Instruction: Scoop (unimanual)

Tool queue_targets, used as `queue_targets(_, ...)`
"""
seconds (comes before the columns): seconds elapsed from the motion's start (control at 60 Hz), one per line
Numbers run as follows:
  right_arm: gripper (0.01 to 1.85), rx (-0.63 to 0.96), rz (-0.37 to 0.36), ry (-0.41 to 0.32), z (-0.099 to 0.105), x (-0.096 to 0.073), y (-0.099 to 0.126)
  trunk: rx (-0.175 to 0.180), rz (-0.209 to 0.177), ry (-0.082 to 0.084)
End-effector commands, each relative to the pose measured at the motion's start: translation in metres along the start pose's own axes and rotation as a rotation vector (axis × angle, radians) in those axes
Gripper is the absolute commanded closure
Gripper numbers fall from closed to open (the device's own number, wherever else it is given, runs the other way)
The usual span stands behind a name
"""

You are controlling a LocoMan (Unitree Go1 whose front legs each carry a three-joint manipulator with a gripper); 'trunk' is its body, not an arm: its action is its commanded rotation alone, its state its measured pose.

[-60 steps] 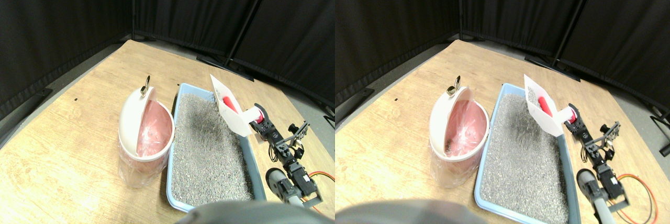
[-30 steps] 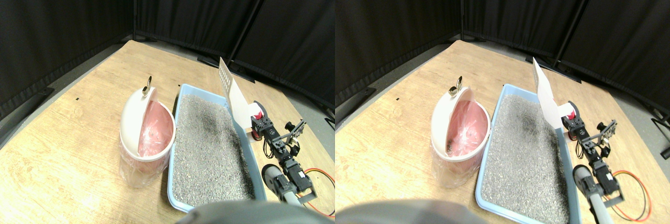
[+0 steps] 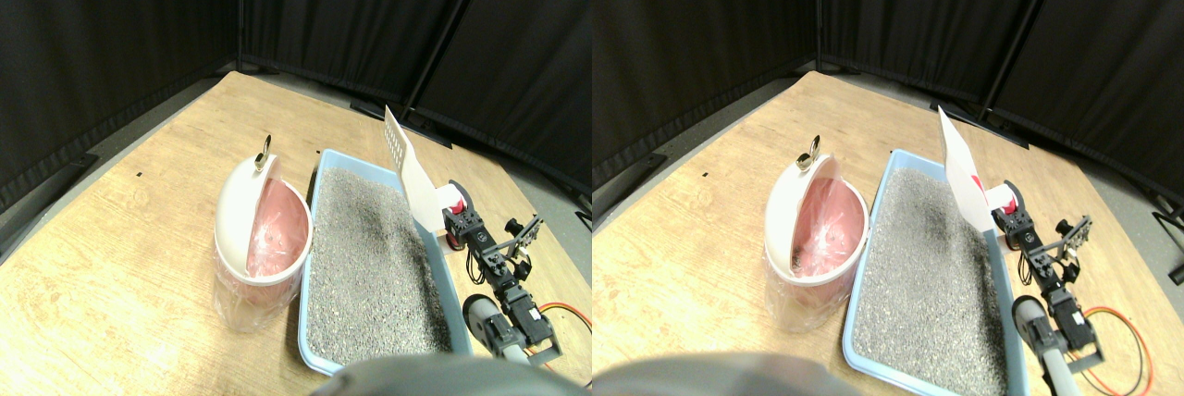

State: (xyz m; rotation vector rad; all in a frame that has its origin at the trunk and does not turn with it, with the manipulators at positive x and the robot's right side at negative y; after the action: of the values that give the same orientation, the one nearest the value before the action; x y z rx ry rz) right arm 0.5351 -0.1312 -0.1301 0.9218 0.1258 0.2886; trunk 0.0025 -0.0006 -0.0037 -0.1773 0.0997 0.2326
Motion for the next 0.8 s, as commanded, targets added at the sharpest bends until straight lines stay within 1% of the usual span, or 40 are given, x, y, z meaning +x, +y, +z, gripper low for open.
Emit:
queue_targets(0.017,1.81,0.056,0.086,-0.022,0.002,0.000,0.014,-0.006,0.012,-0.015)
queue_targets(0.067,1.81,0.041,0.086,-0.023,0.002,0.000,0.015,-0.007,0.012,-0.016)
queue_targets(0.133,1.81,0.069,0.091,-0.026,0.002,-0.001,0.016,-0.007,0.012,-0.016)
queue_targets(0.167,1.81,0.017,0.100,-0.034,0.003,-0.002,0.017,-0.007,0.012,-0.016)
queue_targets(0.233,1.81,-0.135,0.135,-0.024,0.006,-0.005,0.021,-0.007,0.012,-0.016)
queue_targets(0.25,1.81,-0.128,0.128,-0.031,0.007,-0.005,0.023,-0.008,0.020,-0.016)
queue_targets(0.3,1.81,-0.135,0.140,-0.025,0.008,-0.006,0.024,-0.008,0.020,-0.016)
queue_targets(0.35,1.81,-0.185,0.149,-0.021,0.010,-0.006,0.026,-0.008,0.020,-0.016)
queue_targets(0.4,1.81,-0.175,0.143,-0.015,0.011,-0.005,0.026,-0.009,0.021,-0.017)
queue_targets(0.433,1.81,-0.192,0.135,-0.025,0.011,-0.006,0.028,-0.009,0.021,-0.017)
queue_targets(0.45,1.81,-0.206,0.144,-0.018,0.012,-0.005,0.028,-0.009,0.021,-0.017)
queue_targets(0.467,1.81,-0.218,0.143,-0.019,0.012,-0.005,0.029,-0.009,0.023,-0.020)
queue_targets(0.533,1.81,-0.244,0.141,-0.019,0.013,-0.005,0.030,-0.009,0.025,-0.022)
queue_targets(0.617,1.81,-0.314,0.151,-0.015,0.016,-0.004,0.034,-0.009,0.025,-0.022)
queue_targets(0.633,1.81,-0.339,0.158,-0.008,0.016,-0.004,0.034,-0.012,0.032,-0.030)
queue_targets(0.667,1.81,-0.369,0.171,0.005,0.017,-0.003,0.035,-0.012,0.032,-0.030)
queue_targets(0.683,1.81,-0.370,0.162,0.003,0.018,-0.003,0.035,-0.012,0.032,-0.030)
queue_targets(0.7,1.81,-0.377,0.153,0.004,0.018,-0.003,0.036,-0.015,0.039,-0.035)
queue_targets(0.733,1.81,-0.405,0.134,0.005,0.019,-0.003,0.037,-0.015,0.039,-0.035)
queue_targets(0.75,1.81,-0.423,0.139,0.009,0.020,-0.003,0.038,-0.018,0.045,-0.038)
queue_targets(0.8,1.81,-0.457,0.130,0.015,0.021,-0.002,0.039,-0.022,0.050,-0.040)
